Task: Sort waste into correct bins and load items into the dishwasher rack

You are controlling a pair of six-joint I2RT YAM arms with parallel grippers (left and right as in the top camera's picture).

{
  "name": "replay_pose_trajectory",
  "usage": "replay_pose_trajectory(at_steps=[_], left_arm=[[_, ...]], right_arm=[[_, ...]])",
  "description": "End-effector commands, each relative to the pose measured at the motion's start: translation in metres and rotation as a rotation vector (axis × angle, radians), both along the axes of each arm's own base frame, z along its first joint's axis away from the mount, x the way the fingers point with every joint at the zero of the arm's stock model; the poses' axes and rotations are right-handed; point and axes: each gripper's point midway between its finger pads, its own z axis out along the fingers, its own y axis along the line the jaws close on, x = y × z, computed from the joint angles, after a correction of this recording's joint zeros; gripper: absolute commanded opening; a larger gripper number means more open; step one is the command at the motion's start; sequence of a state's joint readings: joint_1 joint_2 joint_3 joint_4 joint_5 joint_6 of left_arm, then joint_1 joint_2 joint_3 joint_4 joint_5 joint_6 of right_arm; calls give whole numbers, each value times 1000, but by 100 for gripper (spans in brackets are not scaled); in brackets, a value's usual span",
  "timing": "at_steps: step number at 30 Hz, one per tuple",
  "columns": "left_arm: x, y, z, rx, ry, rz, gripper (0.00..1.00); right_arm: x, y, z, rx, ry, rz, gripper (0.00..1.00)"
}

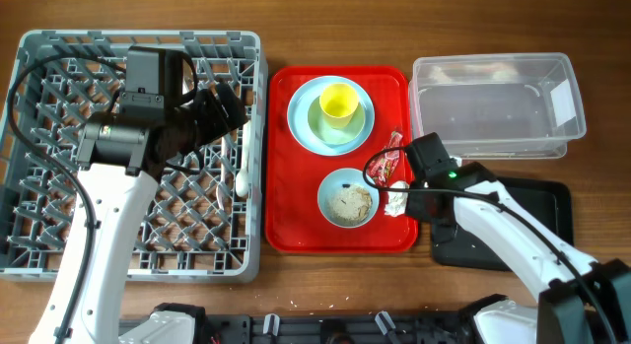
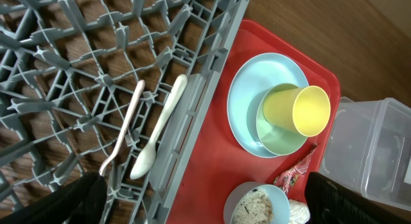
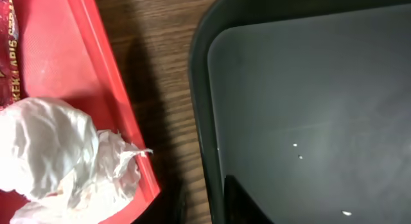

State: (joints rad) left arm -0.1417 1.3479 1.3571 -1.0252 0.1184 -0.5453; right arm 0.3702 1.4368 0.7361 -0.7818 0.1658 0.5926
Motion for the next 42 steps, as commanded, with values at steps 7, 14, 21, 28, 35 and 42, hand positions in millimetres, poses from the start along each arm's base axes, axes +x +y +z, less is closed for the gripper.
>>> replay_pose_trajectory(at_steps=[7, 14, 21, 28, 35, 42], left_arm=[[0, 0, 5, -16, -13, 10, 100], [0, 0, 5, -16, -13, 10, 100], [0, 0, 5, -16, -13, 10, 100], [0, 0, 5, -16, -13, 10, 100], [0, 0, 5, -16, -13, 10, 100], [0, 0, 5, -16, -13, 10, 100]], right_arm=[[7, -1, -1, -28, -4, 135, 13], [11, 1, -1, -45, -2, 267, 4], [23, 6, 1, -52, -45, 372, 4], [25, 11, 1, -25, -53, 370, 9], [33, 20, 3, 16, -93, 375, 9], [43, 23, 6, 23, -135, 374, 15]])
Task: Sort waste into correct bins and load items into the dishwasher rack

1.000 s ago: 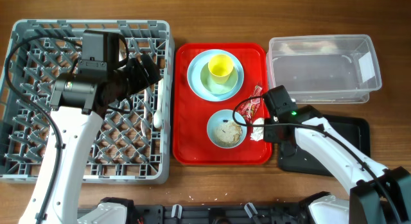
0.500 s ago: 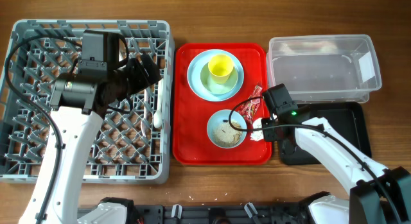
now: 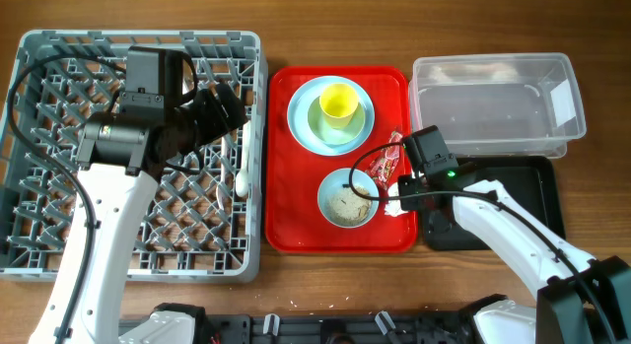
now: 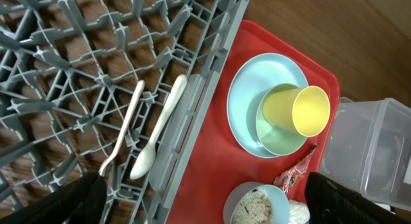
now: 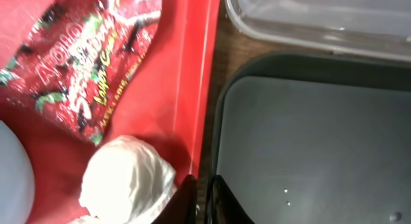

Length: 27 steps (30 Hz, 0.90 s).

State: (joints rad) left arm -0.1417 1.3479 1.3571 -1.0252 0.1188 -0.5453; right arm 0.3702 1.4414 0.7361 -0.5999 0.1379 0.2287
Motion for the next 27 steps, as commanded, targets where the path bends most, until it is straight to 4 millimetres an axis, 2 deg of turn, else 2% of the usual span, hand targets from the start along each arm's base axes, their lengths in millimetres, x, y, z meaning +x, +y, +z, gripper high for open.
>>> replay_pose_trajectory(at_steps=[1, 5, 7, 8, 12, 13, 14, 15, 16, 18, 20, 23, 25, 27], left_arm=[[0, 0, 5, -15, -14, 10, 100], [0, 0, 5, -15, -14, 10, 100], [0, 0, 5, -15, -14, 10, 100], [0, 0, 5, -15, -14, 10, 100], [0, 0, 5, -15, -14, 10, 100], [0, 0, 5, -15, -14, 10, 100], [0, 0, 5, -15, -14, 10, 100], [0, 0, 5, -15, -14, 10, 100], [0, 0, 5, -15, -14, 10, 100], [0, 0, 5, -15, -14, 10, 100], [0, 0, 5, -15, -14, 10, 100], [0, 0, 5, -15, -14, 10, 100], [0, 0, 5, -15, -14, 10, 100], [0, 0, 5, -15, -14, 10, 100]], right_arm=[[5, 3, 0, 14, -10, 16, 17], [7, -2, 5, -22, -17, 6, 20], [11, -3, 15, -32, -23, 3, 21], [14, -2, 24, -29, -30, 3, 22], [26, 9, 85, 18, -68, 13, 32], [26, 19, 97, 72, -66, 30, 40], [24, 38, 113, 182, -57, 68, 61], [21, 56, 126, 281, -54, 104, 87], [19, 69, 134, 357, -49, 133, 100], [11, 106, 151, 571, -20, 212, 100], [2, 130, 155, 689, 24, 247, 97], [-11, 154, 142, 648, 26, 331, 79], [-18, 169, 129, 587, 29, 344, 77], [-19, 175, 110, 473, 18, 307, 80]])
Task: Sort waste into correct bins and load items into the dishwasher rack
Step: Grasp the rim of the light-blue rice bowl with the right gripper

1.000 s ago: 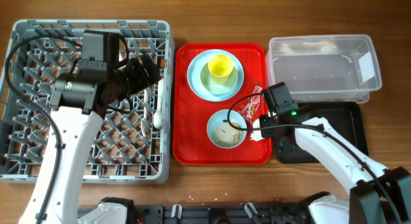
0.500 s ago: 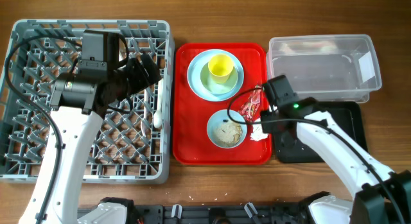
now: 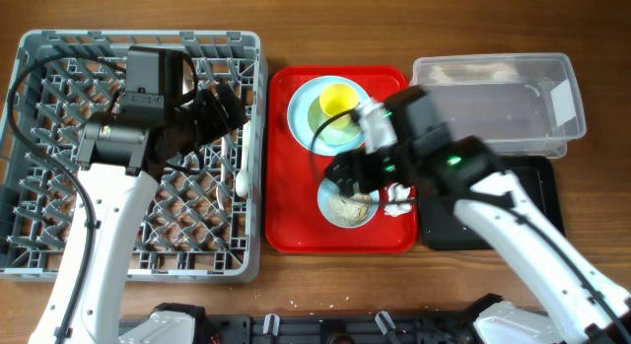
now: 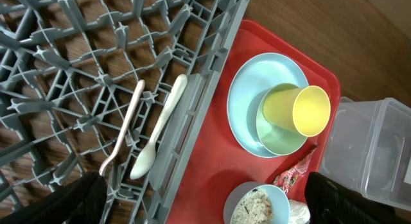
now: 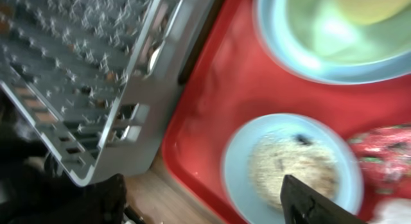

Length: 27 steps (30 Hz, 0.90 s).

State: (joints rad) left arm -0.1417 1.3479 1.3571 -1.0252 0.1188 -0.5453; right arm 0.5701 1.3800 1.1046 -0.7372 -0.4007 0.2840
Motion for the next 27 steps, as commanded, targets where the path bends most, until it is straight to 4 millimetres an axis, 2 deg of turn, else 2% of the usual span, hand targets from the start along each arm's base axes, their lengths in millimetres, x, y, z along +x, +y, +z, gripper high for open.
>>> replay_pose_trajectory(at_steps=[1, 2, 4, 8, 12, 13, 16, 20, 24, 25, 27], left_arm=[[0, 0, 5, -15, -14, 10, 100], [0, 0, 5, -15, -14, 10, 100], [0, 0, 5, -15, -14, 10, 100], [0, 0, 5, -15, -14, 10, 100], [0, 0, 5, -15, -14, 10, 100], [0, 0, 5, -15, -14, 10, 100], [0, 0, 5, -15, -14, 10, 100], [0, 0, 5, -15, -14, 10, 100], [0, 0, 5, -15, -13, 10, 100], [0, 0, 5, -15, -14, 10, 100], [0, 0, 5, -15, -14, 10, 100]], right_arm=[[-10, 14, -40, -175, 6, -52, 81], [-13, 20, -49, -216, -10, -37, 80], [-17, 27, -67, -303, -45, -14, 71], [-21, 26, -99, -444, -70, 10, 53], [-24, 23, -126, -507, -19, 27, 44], [-26, 22, -131, -518, -7, 32, 39], [-37, 27, -147, -511, 67, 65, 36], [-40, 24, -149, -525, 82, 69, 15], [-42, 22, -149, -529, 90, 72, 4], [-43, 25, -147, -515, 96, 77, 4], [-38, 29, -133, -496, 90, 70, 4]])
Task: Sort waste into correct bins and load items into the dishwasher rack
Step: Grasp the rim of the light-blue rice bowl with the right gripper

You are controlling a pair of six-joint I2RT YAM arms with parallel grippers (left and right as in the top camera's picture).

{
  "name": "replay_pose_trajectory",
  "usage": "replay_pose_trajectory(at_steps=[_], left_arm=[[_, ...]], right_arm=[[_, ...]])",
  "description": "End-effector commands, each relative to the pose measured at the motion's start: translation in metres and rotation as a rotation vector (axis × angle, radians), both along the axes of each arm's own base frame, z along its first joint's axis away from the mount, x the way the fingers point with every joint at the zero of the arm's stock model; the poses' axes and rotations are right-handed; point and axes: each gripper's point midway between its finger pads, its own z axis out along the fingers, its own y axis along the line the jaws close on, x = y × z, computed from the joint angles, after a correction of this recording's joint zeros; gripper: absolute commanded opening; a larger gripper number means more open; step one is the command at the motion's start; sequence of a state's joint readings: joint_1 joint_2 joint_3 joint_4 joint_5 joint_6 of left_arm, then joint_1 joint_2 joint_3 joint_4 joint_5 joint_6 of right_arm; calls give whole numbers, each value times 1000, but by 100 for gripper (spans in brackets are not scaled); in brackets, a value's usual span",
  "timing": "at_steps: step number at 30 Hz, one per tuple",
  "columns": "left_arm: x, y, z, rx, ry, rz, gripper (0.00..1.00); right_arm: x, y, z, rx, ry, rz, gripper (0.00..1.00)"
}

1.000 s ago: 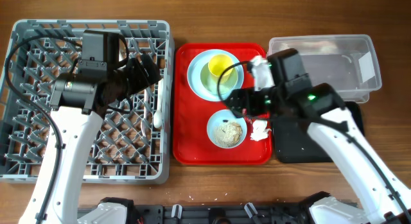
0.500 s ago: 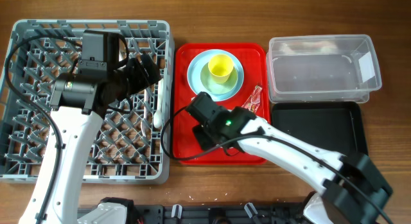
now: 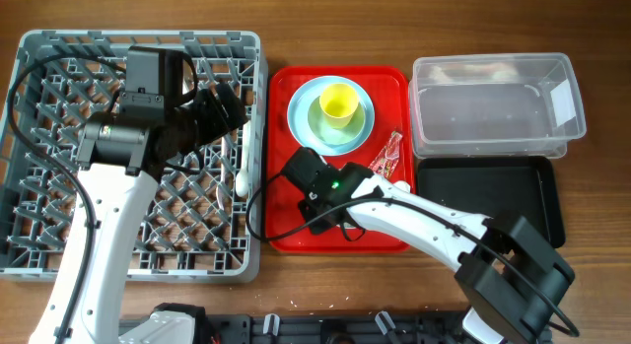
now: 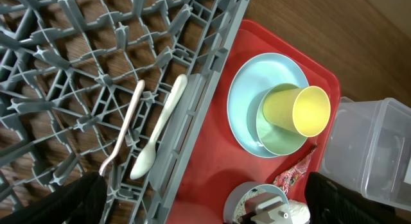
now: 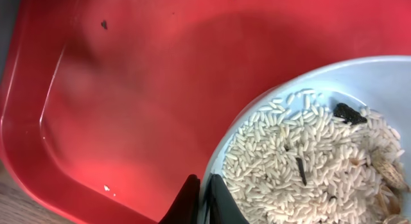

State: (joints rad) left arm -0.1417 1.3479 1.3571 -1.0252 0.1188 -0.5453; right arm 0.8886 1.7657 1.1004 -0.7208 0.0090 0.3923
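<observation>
A light-blue bowl of rice (image 5: 308,153) sits on the red tray (image 3: 286,236). My right gripper (image 5: 204,197) is shut on the bowl's left rim, one finger inside and one outside. From overhead the right arm (image 3: 394,201) covers the bowl. A yellow cup (image 3: 338,103) stands in a green bowl on a light-blue plate (image 3: 306,117). A red wrapper (image 3: 386,157) lies at the tray's right side, and a white tissue (image 4: 298,212) shows beside the bowl. My left gripper (image 4: 205,201) hangs open over the grey dish rack (image 3: 59,186), empty.
Two white spoons (image 4: 160,124) lie in the rack near its right wall. A clear plastic bin (image 3: 493,103) stands at the back right, and a black bin (image 3: 493,196) sits in front of it. The table is brown wood.
My right gripper was open and high over the bowl. Now it is low on the tray and shut on the bowl's left rim. The left arm has not moved.
My right gripper was shut by the tissue at the tray's right edge, beside the black bin, and stayed there at the following moment. Then it was open above the tray's middle. Now it grips the rice bowl's rim. The left gripper stayed open over the rack throughout.
</observation>
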Motion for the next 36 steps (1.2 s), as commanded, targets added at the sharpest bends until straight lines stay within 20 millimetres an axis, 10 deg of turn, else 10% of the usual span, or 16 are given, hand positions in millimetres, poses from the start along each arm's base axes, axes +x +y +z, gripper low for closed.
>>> replay_pose_trajectory(at_steps=[1, 9, 17, 29, 36], left_arm=[[0, 0, 5, -15, -14, 10, 100], [0, 0, 5, -15, -14, 10, 100], [0, 0, 5, -15, -14, 10, 100], [0, 0, 5, -15, -14, 10, 100], [0, 0, 5, -15, -14, 10, 100]], right_arm=[[1, 4, 21, 28, 23, -9, 4], [24, -1, 126, 151, -99, -62, 4], [44, -96, 161, 172, -77, -247, 4], [54, -191, 143, 486, 89, -421, 4], [49, -212, 131, 816, 74, -469, 4]])
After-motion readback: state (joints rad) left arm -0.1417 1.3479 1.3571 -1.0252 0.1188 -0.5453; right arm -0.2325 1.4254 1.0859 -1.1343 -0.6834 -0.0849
